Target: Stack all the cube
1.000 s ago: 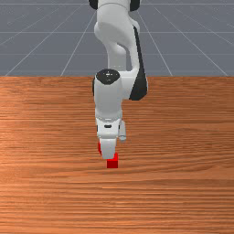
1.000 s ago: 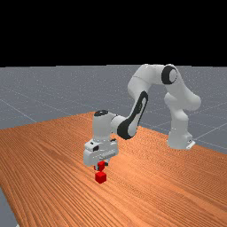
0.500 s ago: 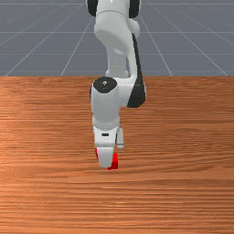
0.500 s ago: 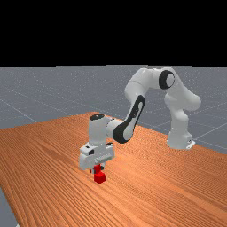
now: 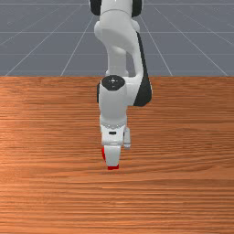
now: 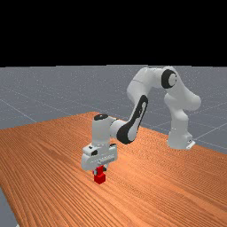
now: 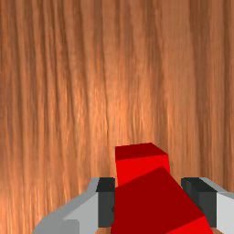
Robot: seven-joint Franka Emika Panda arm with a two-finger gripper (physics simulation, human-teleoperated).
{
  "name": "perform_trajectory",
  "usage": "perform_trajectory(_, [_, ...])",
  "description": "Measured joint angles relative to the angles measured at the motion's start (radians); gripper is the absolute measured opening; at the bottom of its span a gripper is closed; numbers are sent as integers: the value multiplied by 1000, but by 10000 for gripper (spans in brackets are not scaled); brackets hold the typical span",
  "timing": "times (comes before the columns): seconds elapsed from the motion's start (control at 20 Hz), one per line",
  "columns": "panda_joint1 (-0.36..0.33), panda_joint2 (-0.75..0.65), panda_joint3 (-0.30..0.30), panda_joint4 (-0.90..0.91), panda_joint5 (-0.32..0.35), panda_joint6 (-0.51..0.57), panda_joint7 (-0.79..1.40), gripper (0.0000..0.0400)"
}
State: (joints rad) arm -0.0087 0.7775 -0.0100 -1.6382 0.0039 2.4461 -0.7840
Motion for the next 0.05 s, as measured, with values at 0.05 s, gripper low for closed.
perform_trajectory(0.05, [0, 0, 0, 0, 0, 0, 0, 214])
